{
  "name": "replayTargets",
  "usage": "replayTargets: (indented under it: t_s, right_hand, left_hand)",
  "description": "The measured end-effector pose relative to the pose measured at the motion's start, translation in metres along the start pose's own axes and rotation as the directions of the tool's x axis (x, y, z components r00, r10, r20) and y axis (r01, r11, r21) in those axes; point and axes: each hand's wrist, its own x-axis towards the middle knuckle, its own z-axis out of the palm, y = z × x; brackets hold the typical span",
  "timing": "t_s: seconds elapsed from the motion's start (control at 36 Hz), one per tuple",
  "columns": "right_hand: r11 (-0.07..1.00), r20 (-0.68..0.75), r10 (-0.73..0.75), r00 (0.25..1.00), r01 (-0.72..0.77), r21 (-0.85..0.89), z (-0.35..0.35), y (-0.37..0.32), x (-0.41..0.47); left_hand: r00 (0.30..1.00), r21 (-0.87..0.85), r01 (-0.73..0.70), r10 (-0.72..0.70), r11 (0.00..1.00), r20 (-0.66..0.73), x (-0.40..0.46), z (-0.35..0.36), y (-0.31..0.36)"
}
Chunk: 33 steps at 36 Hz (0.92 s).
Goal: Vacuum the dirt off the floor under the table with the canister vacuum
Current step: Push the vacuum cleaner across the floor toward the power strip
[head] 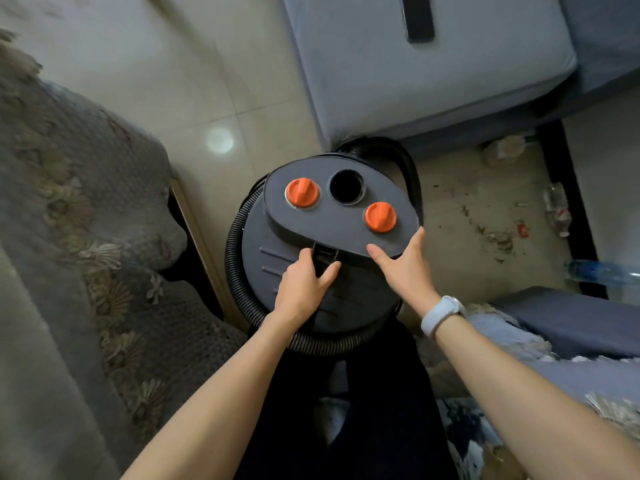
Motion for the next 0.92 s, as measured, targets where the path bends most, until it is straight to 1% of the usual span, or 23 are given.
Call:
replayTargets:
  t_s: [0.11, 0.25, 0.36, 0.47, 0.58, 0.64, 0.72, 0.83, 0.92]
  right_hand:
    - [0.998, 0.01, -0.003, 1.0, 0.003, -0.056, 0.009, -0.023, -0.01]
    - [0.999, -0.018, -0.047, 0.999, 0.047, 0.012, 0.031, -0.051, -0.02]
    - [0.994, -0.015, -0.062, 0.998, 0.063, 0.089, 0.046, -0.058, -0.029]
    - [0.994, -0.024, -0.07, 0.997, 0.072, 0.077, 0.048, -0.054, -0.042]
    - [0.995, -0.023, -0.082, 0.996, 0.084, 0.06, 0.052, -0.05, -0.058]
    - [0.992, -0.022, -0.113, 0.993, 0.114, 0.056, 0.054, -0.056, -0.062]
    - [0.987, 0.011, -0.154, 0.988, 0.153, 0.054, 0.057, -0.069, -0.063]
    - [0.986, 0.019, -0.162, 0.987, 0.161, 0.043, 0.058, -0.082, -0.066]
    - [0.988, 0.05, -0.151, 0.987, 0.149, 0.038, 0.057, -0.089, -0.068]
  left_hand:
    - [1.0, -0.019, -0.015, 0.015, 1.0, 0.011, 0.009, -0.031, -0.008]
    - [0.998, -0.007, -0.053, 0.052, 0.999, -0.037, 0.022, -0.066, -0.014]
    - [0.998, -0.016, -0.036, 0.035, 0.999, -0.046, 0.021, -0.078, -0.023]
    - [0.999, -0.038, -0.011, 0.01, 0.999, -0.031, 0.009, -0.079, -0.034]
    - [0.998, -0.057, 0.034, -0.037, 0.998, -0.045, -0.008, -0.079, -0.047]
    - [0.996, -0.084, 0.063, -0.068, 0.994, -0.055, -0.011, -0.084, -0.051]
    - [0.993, -0.111, 0.068, -0.078, 0.991, -0.083, -0.013, -0.098, -0.05]
    - [0.99, -0.126, 0.064, -0.078, 0.99, -0.114, -0.019, -0.117, -0.043]
    - [0.989, -0.133, 0.1, -0.114, 0.986, -0.097, -0.024, -0.125, -0.04]
